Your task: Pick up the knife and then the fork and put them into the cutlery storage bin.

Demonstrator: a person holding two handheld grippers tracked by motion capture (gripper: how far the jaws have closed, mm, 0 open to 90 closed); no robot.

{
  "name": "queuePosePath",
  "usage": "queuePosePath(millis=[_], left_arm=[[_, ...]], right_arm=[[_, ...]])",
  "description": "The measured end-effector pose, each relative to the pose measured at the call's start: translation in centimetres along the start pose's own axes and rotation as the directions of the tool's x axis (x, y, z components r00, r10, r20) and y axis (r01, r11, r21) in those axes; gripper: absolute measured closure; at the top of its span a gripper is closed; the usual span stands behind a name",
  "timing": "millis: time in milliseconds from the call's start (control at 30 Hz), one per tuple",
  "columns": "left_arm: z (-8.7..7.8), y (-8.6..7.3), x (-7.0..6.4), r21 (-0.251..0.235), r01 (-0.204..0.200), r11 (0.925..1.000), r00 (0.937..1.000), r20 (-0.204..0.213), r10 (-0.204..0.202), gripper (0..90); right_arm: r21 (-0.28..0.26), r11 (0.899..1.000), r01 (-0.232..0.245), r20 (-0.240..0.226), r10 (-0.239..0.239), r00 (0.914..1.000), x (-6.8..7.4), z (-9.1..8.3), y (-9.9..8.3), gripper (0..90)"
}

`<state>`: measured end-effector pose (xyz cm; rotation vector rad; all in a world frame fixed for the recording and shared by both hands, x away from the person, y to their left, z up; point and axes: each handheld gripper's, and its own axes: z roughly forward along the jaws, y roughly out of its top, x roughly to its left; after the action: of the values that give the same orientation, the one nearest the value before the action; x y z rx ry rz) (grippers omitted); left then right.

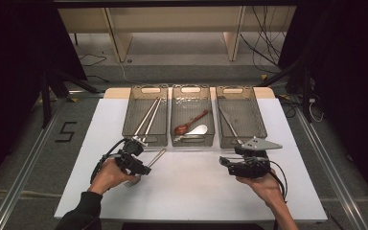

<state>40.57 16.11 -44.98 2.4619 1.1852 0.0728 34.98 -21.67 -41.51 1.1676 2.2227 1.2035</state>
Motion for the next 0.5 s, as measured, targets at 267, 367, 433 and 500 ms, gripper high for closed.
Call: queuePosePath(millis=[267, 367, 433, 500], left_arm=[[0.8, 0.3, 0.0, 0.023, 0.003, 0.9997, 1.0000, -0.007, -0.003, 60.4], [1.0, 0.3, 0.0, 0.031, 0.006, 0.9995, 0.9998, -0.021, -0.005, 63.3], [1.2, 0.4, 0.0, 0.037, 0.003, 0.9993, 0.9997, -0.023, -0.003, 65.3], [1.4, 0.4, -0.1, 0.046, 0.005, 0.9989, 0.9996, -0.028, -0.003, 66.8]], right_arm=[[0.003, 1.000, 0.008, -0.019, -0.008, 0.9998, 0.8, -0.5, -1.4, 33.5], [0.000, 1.000, 0.006, -0.019, -0.006, 0.9998, 1.0, -0.6, -1.5, 33.6], [0.002, 1.000, 0.010, -0.021, -0.010, 0.9997, 1.0, -0.6, -1.6, 33.6], [0.003, 1.000, 0.007, -0.021, -0.007, 0.9998, 1.0, -0.6, -1.7, 33.6]])
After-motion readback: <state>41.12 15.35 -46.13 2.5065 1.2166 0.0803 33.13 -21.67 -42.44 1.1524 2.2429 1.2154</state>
